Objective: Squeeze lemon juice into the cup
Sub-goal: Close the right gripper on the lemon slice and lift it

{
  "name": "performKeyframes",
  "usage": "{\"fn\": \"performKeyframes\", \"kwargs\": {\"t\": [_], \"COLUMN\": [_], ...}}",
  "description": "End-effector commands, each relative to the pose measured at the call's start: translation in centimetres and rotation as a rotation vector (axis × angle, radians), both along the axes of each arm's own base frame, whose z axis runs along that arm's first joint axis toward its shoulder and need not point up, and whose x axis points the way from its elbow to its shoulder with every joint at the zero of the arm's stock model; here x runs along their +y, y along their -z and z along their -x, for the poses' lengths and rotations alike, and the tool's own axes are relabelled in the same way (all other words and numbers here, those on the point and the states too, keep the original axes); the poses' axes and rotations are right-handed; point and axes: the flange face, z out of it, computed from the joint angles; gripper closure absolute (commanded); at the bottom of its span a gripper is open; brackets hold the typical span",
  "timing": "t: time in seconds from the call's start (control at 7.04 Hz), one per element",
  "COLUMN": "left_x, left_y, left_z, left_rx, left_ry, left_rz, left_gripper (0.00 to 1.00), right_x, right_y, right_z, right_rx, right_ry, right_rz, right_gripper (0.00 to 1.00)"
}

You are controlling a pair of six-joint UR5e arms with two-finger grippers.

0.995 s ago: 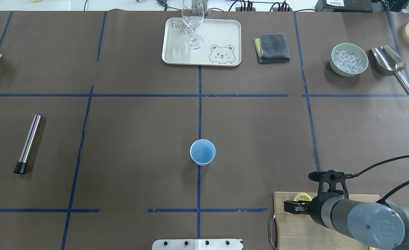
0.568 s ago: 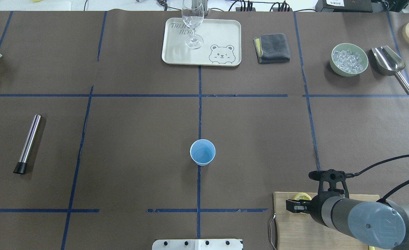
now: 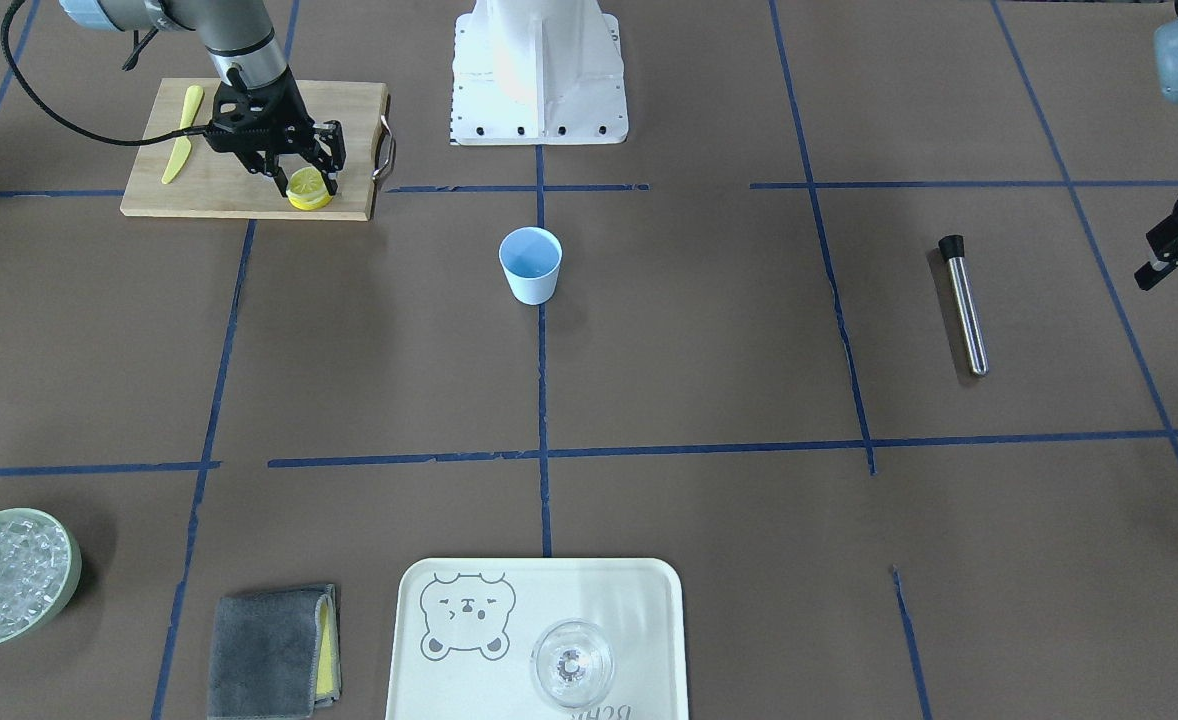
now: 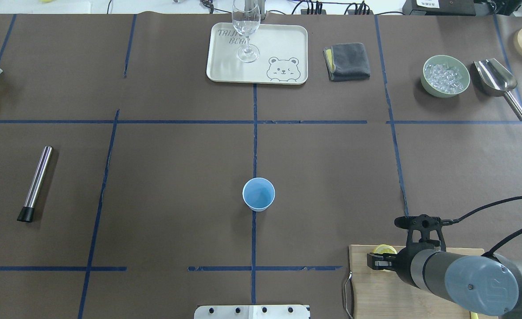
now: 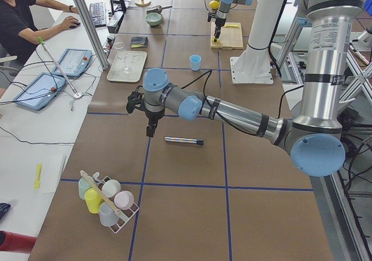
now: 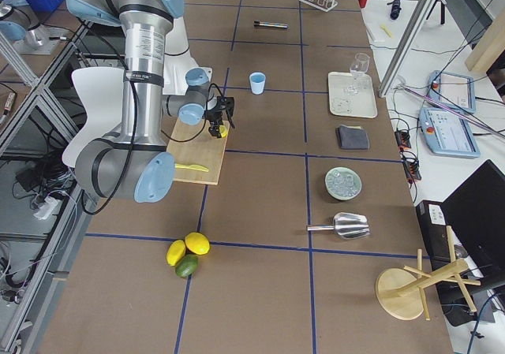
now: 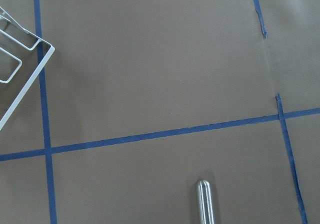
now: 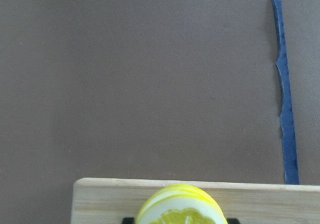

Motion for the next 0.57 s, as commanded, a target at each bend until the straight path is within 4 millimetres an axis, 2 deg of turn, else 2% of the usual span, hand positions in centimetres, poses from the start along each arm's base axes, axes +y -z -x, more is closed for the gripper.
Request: {"fn": "performKeyframes", "kwargs": {"t": [0.0,0.43], "left_x": [0.00,-0.05], "left_y": [0.03,-0.19], "left_z": [0.08,0.07], "left_rx": [0.000,-0.001], "left_ry": [0.002,0.002], "left_rz": [-0.001,0.004], "left_gripper": [0.00,0.00], "right_x": [-0.27,-0.65], "right_y": [0.24,0.65], "right_z": [-0.23,-0.77], "right_rx": [-0.005,-0.013], "right_ry": [-0.004,-0.014], "right_rz": [0.003,0.003], "right_gripper": [0.47,0.47]}}
